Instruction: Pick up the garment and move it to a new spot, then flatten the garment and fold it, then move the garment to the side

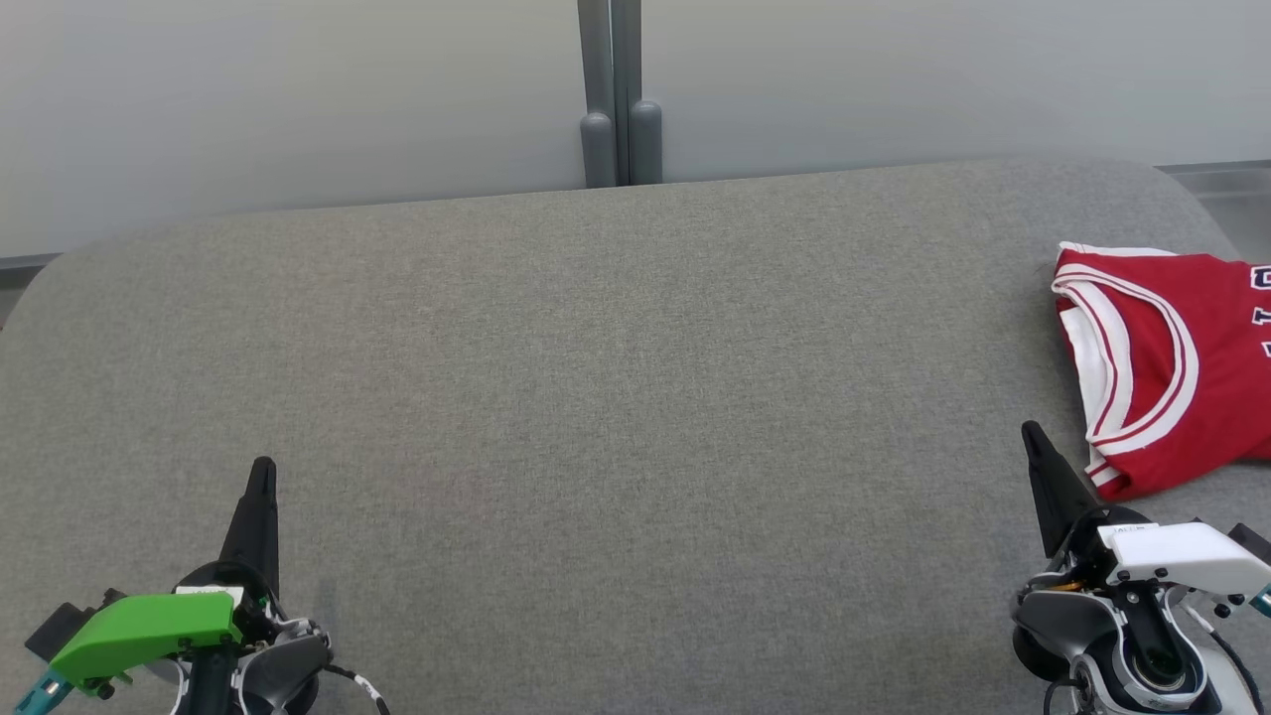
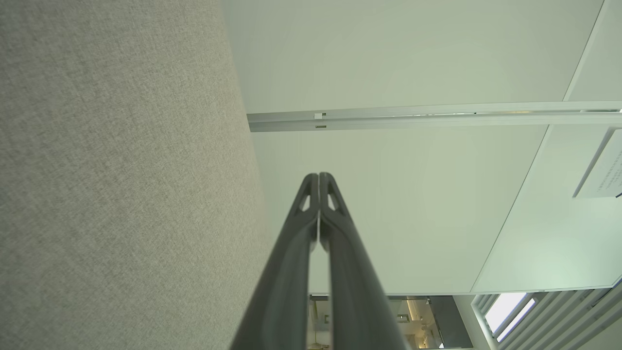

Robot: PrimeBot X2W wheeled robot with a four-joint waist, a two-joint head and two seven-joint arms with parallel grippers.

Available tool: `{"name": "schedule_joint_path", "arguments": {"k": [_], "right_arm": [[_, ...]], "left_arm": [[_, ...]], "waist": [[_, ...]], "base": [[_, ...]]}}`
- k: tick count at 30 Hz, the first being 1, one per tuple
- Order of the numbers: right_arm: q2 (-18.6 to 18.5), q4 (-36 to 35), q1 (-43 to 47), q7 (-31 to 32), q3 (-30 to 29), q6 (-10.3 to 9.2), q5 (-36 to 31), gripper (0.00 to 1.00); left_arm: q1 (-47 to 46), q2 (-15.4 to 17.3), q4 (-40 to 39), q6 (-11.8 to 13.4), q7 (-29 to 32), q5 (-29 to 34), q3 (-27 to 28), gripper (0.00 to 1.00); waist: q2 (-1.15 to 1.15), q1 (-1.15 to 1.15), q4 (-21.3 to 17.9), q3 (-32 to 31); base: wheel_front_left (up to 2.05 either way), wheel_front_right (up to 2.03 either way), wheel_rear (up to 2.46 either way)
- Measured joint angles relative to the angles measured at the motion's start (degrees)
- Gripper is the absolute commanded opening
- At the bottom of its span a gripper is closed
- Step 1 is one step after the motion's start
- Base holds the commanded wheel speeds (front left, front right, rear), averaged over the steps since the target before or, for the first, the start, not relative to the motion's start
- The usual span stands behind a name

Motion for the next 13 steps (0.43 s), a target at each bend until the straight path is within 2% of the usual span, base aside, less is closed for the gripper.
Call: {"name": "schedule_joint_path", "arguments": {"k": [13], "right_arm": [[0.0, 0.0, 0.0, 0.0, 0.0, 0.00, 0.0, 0.00]], "left_arm": [[0.0, 0.0, 0.0, 0.0, 0.0, 0.0, 0.0, 0.00]], "waist": [[0.00, 0.00, 0.0, 0.0]], "base": [[0.00, 0.00, 0.00]]}}
